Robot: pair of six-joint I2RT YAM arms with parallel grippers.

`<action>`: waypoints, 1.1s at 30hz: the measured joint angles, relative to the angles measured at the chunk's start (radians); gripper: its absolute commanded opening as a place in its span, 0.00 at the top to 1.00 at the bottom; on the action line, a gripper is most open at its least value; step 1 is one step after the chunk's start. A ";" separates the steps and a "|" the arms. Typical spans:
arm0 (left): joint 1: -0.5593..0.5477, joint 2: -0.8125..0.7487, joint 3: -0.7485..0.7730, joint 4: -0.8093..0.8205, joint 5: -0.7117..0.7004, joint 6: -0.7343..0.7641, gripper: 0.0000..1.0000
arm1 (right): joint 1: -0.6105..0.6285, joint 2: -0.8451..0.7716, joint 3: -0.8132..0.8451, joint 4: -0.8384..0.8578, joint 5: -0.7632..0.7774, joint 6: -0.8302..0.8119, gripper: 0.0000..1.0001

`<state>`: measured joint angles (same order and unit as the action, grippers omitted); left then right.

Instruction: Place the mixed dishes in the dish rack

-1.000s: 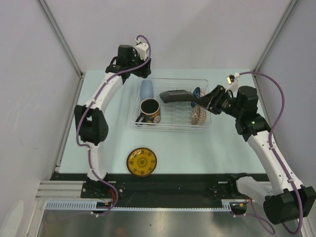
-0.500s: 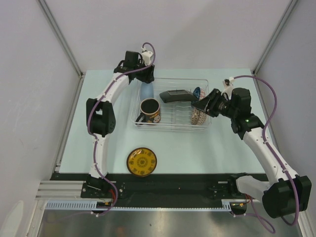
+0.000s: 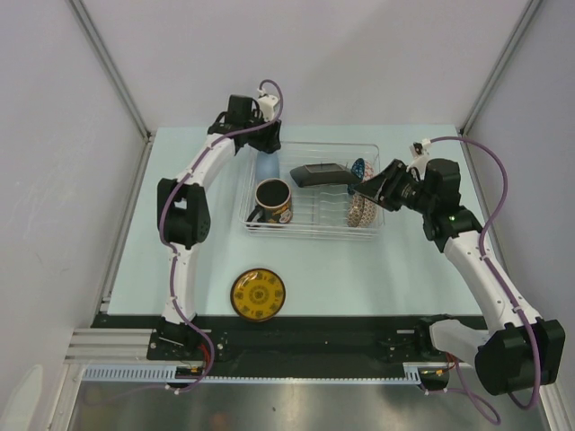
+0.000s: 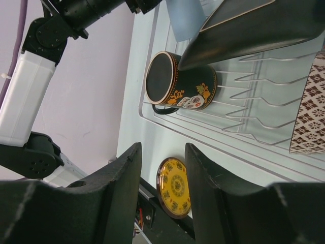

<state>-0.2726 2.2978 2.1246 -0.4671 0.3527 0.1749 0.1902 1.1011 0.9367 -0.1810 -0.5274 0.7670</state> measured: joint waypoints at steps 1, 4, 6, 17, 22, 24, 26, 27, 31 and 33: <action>0.000 0.000 -0.010 0.002 0.000 0.000 0.44 | -0.005 0.000 0.000 0.000 -0.001 0.000 0.57; 0.000 0.000 -0.042 0.017 -0.003 0.006 0.44 | -0.016 0.000 0.000 0.000 -0.005 0.002 0.57; 0.000 -0.002 -0.050 0.026 -0.004 0.009 0.44 | -0.017 0.000 0.000 0.000 -0.005 0.003 0.57; 0.000 -0.042 -0.120 0.068 -0.005 0.010 0.45 | -0.018 0.000 -0.007 -0.001 -0.011 0.003 0.57; 0.000 -0.082 -0.164 0.065 -0.005 0.010 0.45 | -0.018 -0.003 -0.015 0.000 -0.012 0.005 0.57; 0.000 -0.097 -0.179 0.061 -0.003 0.010 0.45 | -0.018 -0.005 -0.019 0.000 -0.012 0.007 0.57; 0.000 -0.113 -0.194 0.058 0.000 0.010 0.45 | -0.018 -0.008 -0.023 -0.001 -0.012 0.007 0.57; 0.000 -0.117 -0.200 0.058 0.000 0.010 0.45 | -0.018 -0.010 -0.024 -0.001 -0.012 0.007 0.57; 0.000 -0.152 -0.241 0.061 0.005 0.009 0.45 | -0.018 -0.016 -0.024 -0.001 -0.012 0.008 0.57; 0.000 -0.174 -0.265 0.057 0.011 0.008 0.45 | -0.019 -0.019 -0.024 -0.001 -0.012 0.010 0.57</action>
<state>-0.2726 2.1242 1.8595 -0.4099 0.3634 0.1829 0.1715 1.0824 0.9131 -0.1818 -0.5392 0.7769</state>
